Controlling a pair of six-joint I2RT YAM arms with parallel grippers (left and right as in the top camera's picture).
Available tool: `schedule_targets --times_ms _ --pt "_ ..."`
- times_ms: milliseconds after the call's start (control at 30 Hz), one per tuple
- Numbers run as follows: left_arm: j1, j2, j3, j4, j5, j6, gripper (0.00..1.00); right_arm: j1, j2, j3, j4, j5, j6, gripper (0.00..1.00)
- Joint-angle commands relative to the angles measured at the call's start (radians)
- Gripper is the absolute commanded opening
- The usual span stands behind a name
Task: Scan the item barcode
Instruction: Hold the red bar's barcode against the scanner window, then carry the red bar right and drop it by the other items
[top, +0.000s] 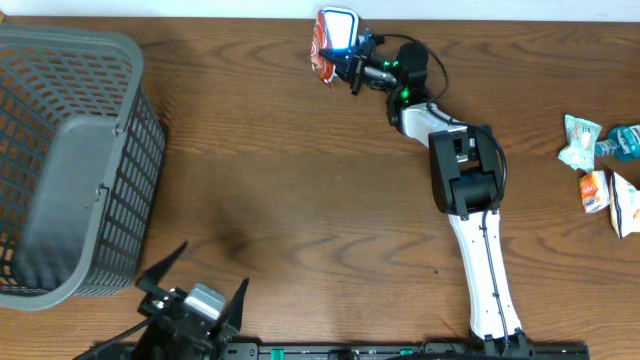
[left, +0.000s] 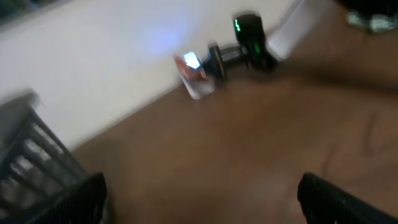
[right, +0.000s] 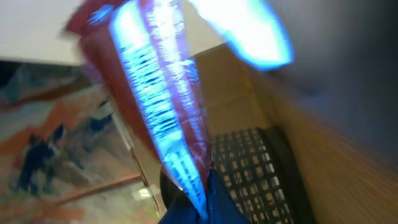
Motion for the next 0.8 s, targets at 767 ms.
schedule_targets --times_ms 767 --pt "-0.004 -0.007 -0.002 -0.290 -0.002 0.017 0.98 -0.233 -0.101 0.016 0.344 -0.249 -0.156 0.02"
